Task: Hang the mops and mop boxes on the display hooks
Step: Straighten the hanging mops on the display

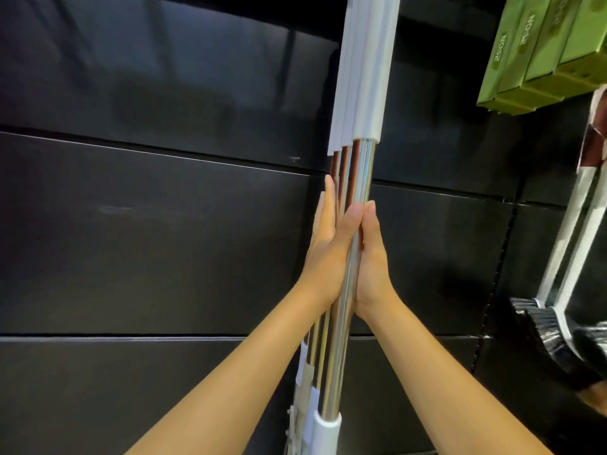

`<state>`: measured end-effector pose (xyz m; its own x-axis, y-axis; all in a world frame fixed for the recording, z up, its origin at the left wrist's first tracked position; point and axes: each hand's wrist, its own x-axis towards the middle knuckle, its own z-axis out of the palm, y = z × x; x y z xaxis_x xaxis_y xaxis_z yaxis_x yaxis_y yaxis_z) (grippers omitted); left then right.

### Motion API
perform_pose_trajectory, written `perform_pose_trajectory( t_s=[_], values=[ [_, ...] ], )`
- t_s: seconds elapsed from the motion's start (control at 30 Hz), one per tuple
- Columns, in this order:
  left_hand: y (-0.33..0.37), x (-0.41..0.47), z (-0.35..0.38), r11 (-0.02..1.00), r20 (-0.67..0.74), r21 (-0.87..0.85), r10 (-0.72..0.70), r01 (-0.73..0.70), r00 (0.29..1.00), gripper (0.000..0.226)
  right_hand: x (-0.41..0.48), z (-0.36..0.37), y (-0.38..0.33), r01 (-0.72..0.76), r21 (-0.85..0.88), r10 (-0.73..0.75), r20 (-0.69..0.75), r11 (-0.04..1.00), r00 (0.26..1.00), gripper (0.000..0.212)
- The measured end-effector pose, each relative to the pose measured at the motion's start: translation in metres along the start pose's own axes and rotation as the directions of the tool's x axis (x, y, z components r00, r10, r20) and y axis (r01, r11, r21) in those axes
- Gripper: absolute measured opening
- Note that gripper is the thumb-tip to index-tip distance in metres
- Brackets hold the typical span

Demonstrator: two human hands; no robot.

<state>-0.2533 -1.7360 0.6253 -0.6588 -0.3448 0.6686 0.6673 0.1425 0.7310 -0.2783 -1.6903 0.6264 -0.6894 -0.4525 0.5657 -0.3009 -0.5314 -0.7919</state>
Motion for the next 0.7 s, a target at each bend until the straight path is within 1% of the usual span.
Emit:
perform_pose_trajectory(
  t_s=[0.07, 0.17, 0.2, 0.23, 0.3, 0.33, 0.37, 0.47, 0.53, 0.6, 0.67, 0.7],
  values=[
    [-0.002, -0.005, 0.001, 0.998, -0.035, -0.047, -0.044, 0.042, 0.998, 0.059, -0.003, -0.005, 0.005, -0.018, -0.036, 0.018, 0.012, 0.999, 1.0, 0.084],
    [-0.024, -0.016, 0.005, 0.997, -0.03, 0.064, -0.039, 0.041, 0.999, 0.071, -0.013, -0.011, 0.021, -0.053, -0.086, 0.059, 0.064, 0.995, 0.996, 0.08],
    [-0.027, -0.019, 0.002, 0.996, -0.072, 0.072, -0.044, 0.049, 0.996, 0.076, -0.015, -0.013, 0.027, -0.058, -0.094, 0.065, 0.069, 0.994, 0.996, 0.079],
    [-0.029, -0.022, 0.006, 0.996, -0.089, 0.072, -0.048, 0.055, 0.995, 0.084, -0.017, -0.015, 0.032, -0.054, -0.093, 0.06, 0.067, 0.994, 0.996, 0.079],
    [-0.028, -0.025, 0.008, 0.996, -0.127, 0.042, -0.071, 0.077, 0.989, 0.113, -0.015, -0.018, 0.034, -0.056, -0.106, 0.063, 0.067, 0.993, 0.996, 0.081],
    [-0.027, -0.026, 0.008, 0.995, -0.128, 0.042, -0.085, 0.091, 0.988, 0.123, -0.014, -0.019, 0.034, -0.055, -0.116, 0.063, 0.072, 0.992, 0.995, 0.082],
    [-0.022, -0.028, 0.008, 0.991, -0.102, 0.075, -0.103, 0.111, 0.989, 0.123, -0.014, -0.019, 0.034, -0.049, -0.126, 0.059, 0.078, 0.991, 0.995, 0.082],
    [-0.018, -0.032, -0.004, 0.986, -0.027, 0.14, -0.089, 0.092, 0.996, 0.08, -0.019, -0.018, 0.034, -0.01, -0.137, 0.019, 0.063, 0.991, 0.998, 0.082],
    [-0.025, -0.04, -0.013, 0.973, 0.002, 0.202, -0.115, 0.112, 0.993, 0.079, -0.026, -0.016, 0.039, -0.005, -0.153, 0.015, 0.065, 0.988, 0.998, 0.093],
    [-0.034, -0.048, -0.017, 0.974, 0.002, 0.202, -0.105, 0.103, 0.994, 0.082, -0.031, -0.017, 0.046, 0.004, -0.158, 0.006, 0.062, 0.987, 0.998, 0.101],
    [-0.04, -0.048, -0.018, 0.972, -0.006, 0.218, -0.088, 0.087, 0.996, 0.081, -0.033, -0.018, 0.048, 0.012, -0.146, -0.004, 0.055, 0.989, 0.998, 0.095],
    [-0.041, -0.048, -0.017, 0.968, -0.005, 0.239, -0.071, 0.07, 0.997, 0.076, -0.034, -0.017, 0.047, 0.016, -0.149, -0.008, 0.058, 0.989, 0.998, 0.091]
  ],
)
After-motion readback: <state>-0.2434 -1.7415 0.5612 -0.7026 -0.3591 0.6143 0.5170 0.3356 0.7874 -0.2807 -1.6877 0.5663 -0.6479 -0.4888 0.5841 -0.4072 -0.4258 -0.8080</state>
